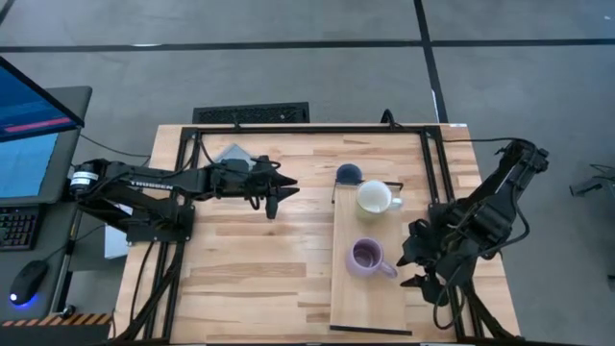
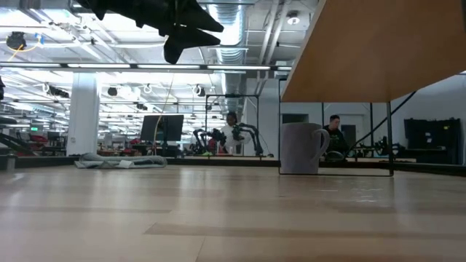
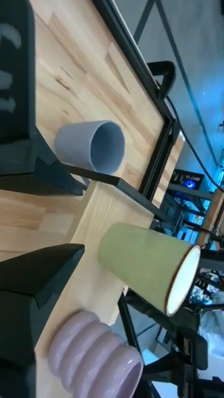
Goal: Stack small to large cups/mugs on shelf
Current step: Put the violet mug on the shelf
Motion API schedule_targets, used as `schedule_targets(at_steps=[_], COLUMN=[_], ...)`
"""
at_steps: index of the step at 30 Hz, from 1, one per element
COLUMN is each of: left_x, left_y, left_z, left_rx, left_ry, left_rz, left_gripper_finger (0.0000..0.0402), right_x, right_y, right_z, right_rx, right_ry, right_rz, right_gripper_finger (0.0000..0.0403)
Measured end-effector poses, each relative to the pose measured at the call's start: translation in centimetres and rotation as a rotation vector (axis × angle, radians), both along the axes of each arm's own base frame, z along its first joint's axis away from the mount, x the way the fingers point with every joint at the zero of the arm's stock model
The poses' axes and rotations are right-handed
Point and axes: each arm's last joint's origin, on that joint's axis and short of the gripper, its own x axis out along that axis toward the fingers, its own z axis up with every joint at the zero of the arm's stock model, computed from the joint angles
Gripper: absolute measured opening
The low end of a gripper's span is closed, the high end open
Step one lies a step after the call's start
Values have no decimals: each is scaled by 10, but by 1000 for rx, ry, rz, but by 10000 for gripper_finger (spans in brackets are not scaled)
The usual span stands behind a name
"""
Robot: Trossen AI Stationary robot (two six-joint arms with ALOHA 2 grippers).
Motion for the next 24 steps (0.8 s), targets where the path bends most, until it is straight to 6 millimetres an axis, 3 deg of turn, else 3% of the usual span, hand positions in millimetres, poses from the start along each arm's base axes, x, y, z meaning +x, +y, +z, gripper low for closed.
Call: schedule_targets(at_steps=[24], left_x=[0], left_y=[-1], left_z=[0], left_rx=[-37], left_ry=[-3], left_rz=[-15], left_gripper_finger=[125], right_x=[7], right_y=[-3], right_z=[-9], right_rx=[-132], right_ry=[5], right_rz=[-16], right_gripper_finger=[265])
